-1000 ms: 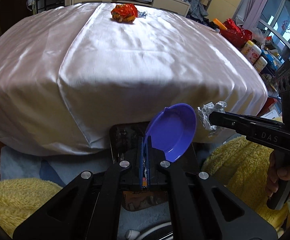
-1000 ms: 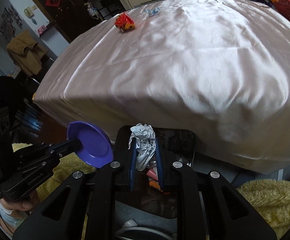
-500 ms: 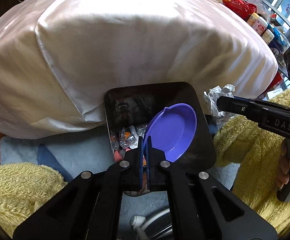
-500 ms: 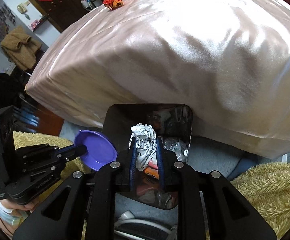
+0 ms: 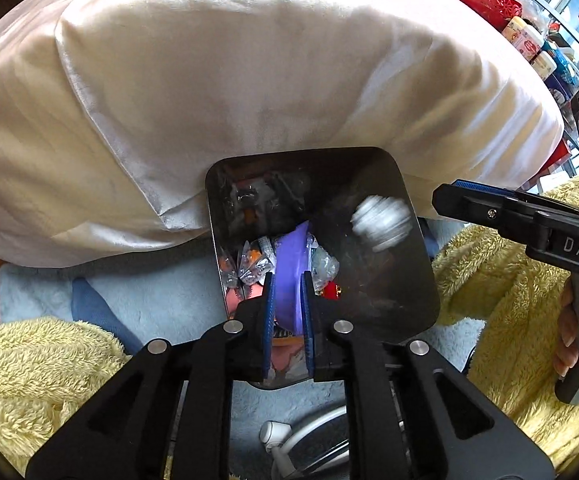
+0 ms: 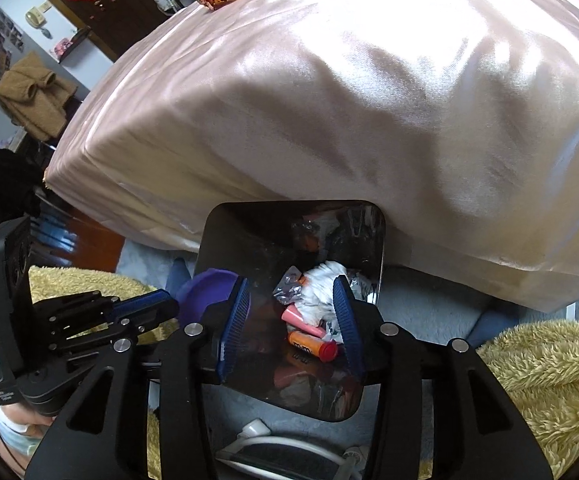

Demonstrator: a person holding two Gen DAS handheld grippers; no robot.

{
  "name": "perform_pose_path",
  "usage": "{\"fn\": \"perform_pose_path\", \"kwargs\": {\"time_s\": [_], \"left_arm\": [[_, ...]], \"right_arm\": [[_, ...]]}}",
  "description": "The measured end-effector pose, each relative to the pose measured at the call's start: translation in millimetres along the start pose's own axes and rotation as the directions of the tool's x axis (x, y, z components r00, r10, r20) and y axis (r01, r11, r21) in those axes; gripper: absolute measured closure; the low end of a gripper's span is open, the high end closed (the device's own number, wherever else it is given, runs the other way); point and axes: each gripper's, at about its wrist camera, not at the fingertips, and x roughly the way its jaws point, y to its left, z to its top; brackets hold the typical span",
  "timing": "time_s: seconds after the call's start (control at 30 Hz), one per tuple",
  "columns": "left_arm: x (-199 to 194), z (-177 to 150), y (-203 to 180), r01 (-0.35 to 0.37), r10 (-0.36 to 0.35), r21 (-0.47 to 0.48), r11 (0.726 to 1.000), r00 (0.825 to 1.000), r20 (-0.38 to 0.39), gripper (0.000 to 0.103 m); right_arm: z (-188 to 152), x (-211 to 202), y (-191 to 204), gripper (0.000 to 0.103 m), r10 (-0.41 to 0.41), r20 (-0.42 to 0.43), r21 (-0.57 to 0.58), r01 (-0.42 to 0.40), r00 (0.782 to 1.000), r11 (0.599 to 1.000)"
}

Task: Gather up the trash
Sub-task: 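Drop the blue plate and silver foil into the black bin, then grasp the red-orange wrapper with the left gripper while the right grasps the blue-white wrapper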

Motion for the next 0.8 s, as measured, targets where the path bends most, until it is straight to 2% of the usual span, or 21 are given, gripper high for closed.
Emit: {"fn": "perform_pose_path", "kwargs": {"time_s": [0.23, 0.4, 0.43, 0.47, 0.53, 0.67, 0.8], "left_arm": [[-1.5, 1.5, 0.7, -0.007, 0.007, -0.006, 1.000, 1.000, -0.003, 0.064], [-25.9, 13.3, 3.8, -0.008, 0.009, -0.020, 1.000, 0.998, 0.061, 0.038], [-33.2, 18.0, 4.2, -0.013, 0.015, -0.019, 1.000, 0.996, 0.084, 0.033], [-40.1, 23.3, 4.5, -0.021, 0.023, -0.015, 1.000, 0.994, 0.103, 0.028], [-53.1, 35.6, 4.8, -0.039, 0.040, -0.009, 0.999, 0.989, 0.139, 0.022], [-75.5, 64.2, 6.4, -0.062, 0.061, -0.004, 0.998, 0.977, 0.207, 0.012], [-88.6, 96.4, 6.9, -0.099, 0.093, 0.010, 0.995, 0.964, 0.247, 0.009]], "right_arm": [[1.9, -5.7, -6.5, 0.047, 0.009, 0.021, 0.032, -0.010, 1.000, 0.999], [17.5, -41.9, -8.3, 0.042, 0.042, 0.112, 0.057, -0.049, 0.993, 0.997], [23.7, -50.8, -6.7, 0.038, 0.034, 0.134, 0.046, -0.041, 0.990, 0.998], [31.1, -60.3, -6.1, 0.027, 0.023, 0.156, 0.037, -0.029, 0.987, 0.999], [47.6, -77.6, -6.2, 0.018, 0.000, 0.199, 0.026, -0.005, 0.980, 1.000], [83.3, -98.0, -11.6, 0.018, -0.030, 0.240, 0.015, 0.028, 0.970, 1.000], [122.0, -104.7, -15.0, 0.017, -0.073, 0.252, 0.005, 0.074, 0.965, 0.997]]}}
